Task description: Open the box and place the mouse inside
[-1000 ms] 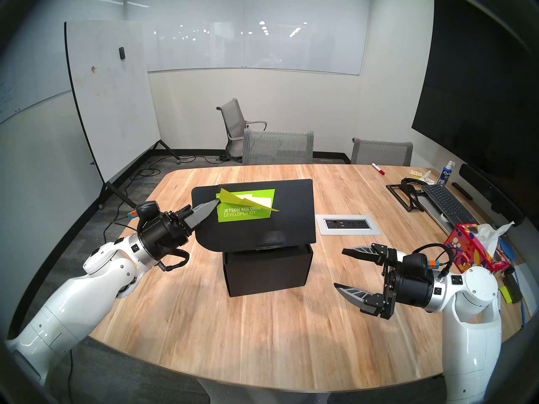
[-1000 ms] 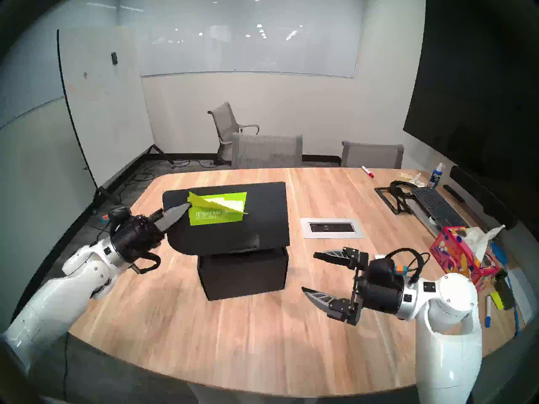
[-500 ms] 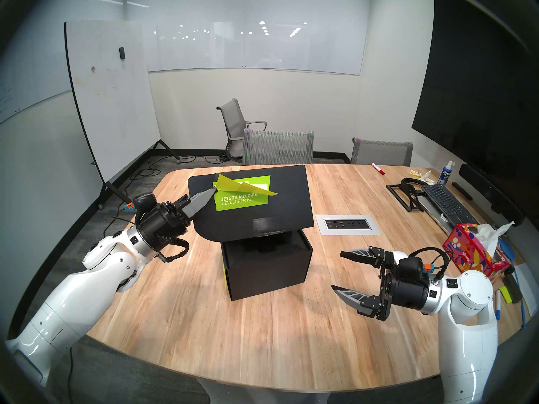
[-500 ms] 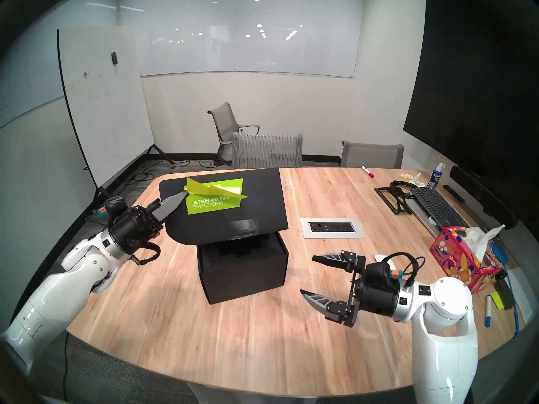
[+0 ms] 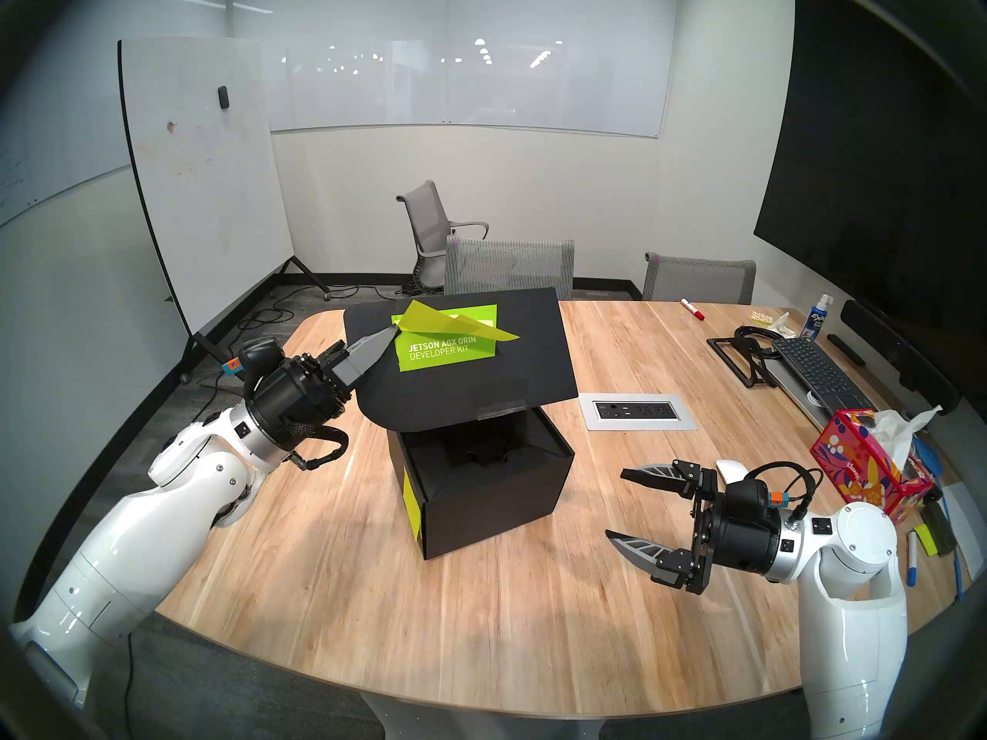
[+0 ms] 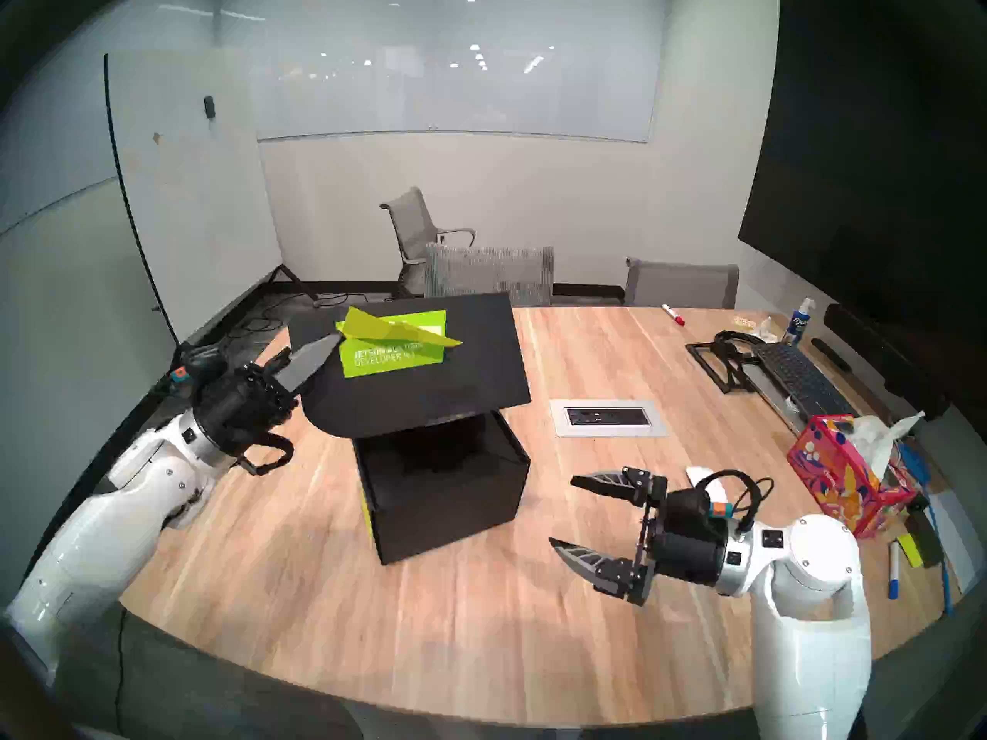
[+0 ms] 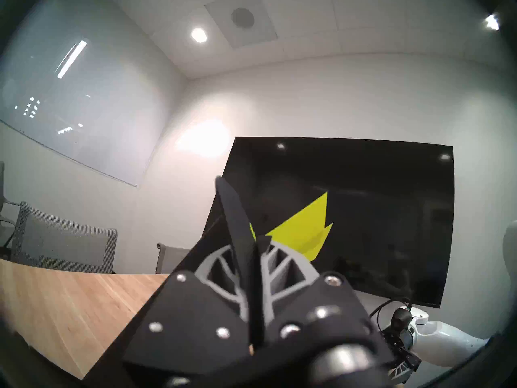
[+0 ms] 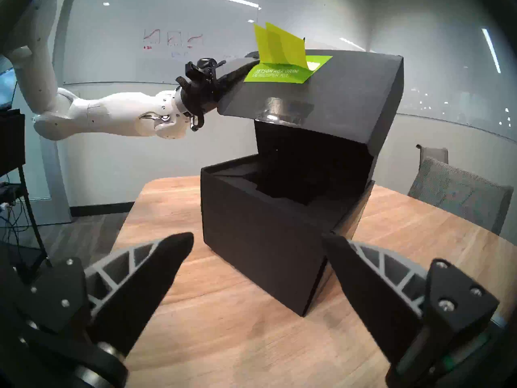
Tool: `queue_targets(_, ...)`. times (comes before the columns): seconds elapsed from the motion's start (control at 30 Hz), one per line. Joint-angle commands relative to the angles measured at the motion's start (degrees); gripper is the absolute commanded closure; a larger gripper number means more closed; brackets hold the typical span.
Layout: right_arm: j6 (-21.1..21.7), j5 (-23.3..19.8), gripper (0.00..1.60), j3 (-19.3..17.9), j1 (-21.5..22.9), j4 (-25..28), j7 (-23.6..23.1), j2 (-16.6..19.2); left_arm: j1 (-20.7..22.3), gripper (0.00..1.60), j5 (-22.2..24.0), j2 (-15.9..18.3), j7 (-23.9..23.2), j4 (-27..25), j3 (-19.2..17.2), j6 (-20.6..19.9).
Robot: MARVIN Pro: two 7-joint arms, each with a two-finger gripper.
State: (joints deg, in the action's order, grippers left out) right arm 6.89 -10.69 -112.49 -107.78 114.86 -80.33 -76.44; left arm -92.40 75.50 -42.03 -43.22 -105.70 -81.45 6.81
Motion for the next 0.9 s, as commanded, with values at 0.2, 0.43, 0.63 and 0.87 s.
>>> queue_targets(0.2,-0.7,-0.3,0.0,-0.1,0.7,0.1,0.8,-1.0,1.6,1.6,0.7,-0.5,0.9,-2.3,-2.9,1.7)
queue_targets(0.43,-0.9,0.3,0.0,0.7,2.9,-0.4,2.7,-1.4,0.3,1.6,0.1,-0.8,0.9,-2.8,-1.8,1.4)
queue_targets(0.63,-0.8,2.0,0.0,3.0,5.5,-2.7,4.5,-1.5,0.5,1.6,-0.1,-1.2,1.0,-2.6,-1.0,1.1)
queue_targets(0.87,-0.2,4.1,0.0,6.2,8.5,-4.6,6.6,-2.4,0.1,1.6,0.1,-1.8,1.4,-2.0,-0.4,1.2)
